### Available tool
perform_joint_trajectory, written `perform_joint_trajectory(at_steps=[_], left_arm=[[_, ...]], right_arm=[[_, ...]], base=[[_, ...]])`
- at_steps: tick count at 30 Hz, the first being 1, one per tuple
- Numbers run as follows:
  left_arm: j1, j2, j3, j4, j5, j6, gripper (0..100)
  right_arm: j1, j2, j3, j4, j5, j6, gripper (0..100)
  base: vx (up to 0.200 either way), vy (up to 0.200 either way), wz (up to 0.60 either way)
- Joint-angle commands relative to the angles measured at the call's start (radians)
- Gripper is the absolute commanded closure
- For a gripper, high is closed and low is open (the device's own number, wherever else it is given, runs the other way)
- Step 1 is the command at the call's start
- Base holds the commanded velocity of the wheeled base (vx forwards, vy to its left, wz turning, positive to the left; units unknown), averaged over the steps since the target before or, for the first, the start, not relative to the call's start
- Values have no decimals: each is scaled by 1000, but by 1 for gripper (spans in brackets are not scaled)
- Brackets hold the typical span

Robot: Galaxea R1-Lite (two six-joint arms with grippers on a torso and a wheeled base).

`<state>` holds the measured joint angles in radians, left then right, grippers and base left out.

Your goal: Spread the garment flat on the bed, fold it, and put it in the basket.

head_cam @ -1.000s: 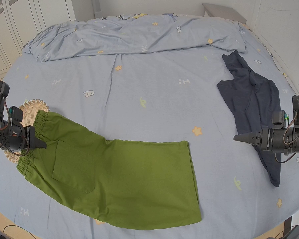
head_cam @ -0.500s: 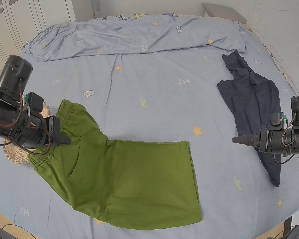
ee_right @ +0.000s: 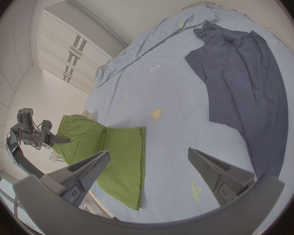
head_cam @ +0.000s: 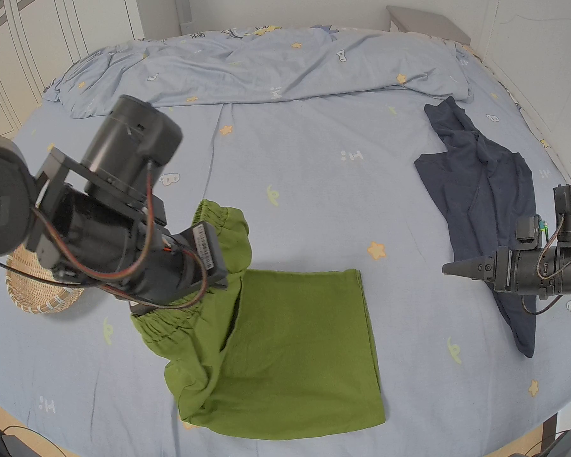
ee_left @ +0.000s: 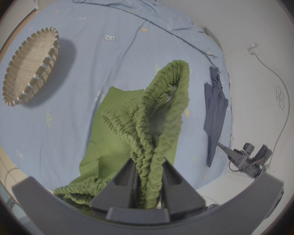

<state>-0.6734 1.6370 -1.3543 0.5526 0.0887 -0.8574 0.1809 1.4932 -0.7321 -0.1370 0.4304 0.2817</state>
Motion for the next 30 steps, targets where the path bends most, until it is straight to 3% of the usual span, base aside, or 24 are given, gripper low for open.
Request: perform_joint_trajectory(at_steps=[1, 19, 30], left_arm=[[-78, 93, -23, -39, 14, -61, 100], [-199, 170, -32, -105, 19, -184, 100], [-218, 208, -32, -109, 34, -189, 100]], right_arm=[[2, 1, 0, -1, -1, 1, 0], [3, 13, 0, -6, -16, -1, 0], [2, 15, 2, -6, -16, -1, 0]], base=[[0, 0, 0], [0, 0, 0], [0, 0, 0]])
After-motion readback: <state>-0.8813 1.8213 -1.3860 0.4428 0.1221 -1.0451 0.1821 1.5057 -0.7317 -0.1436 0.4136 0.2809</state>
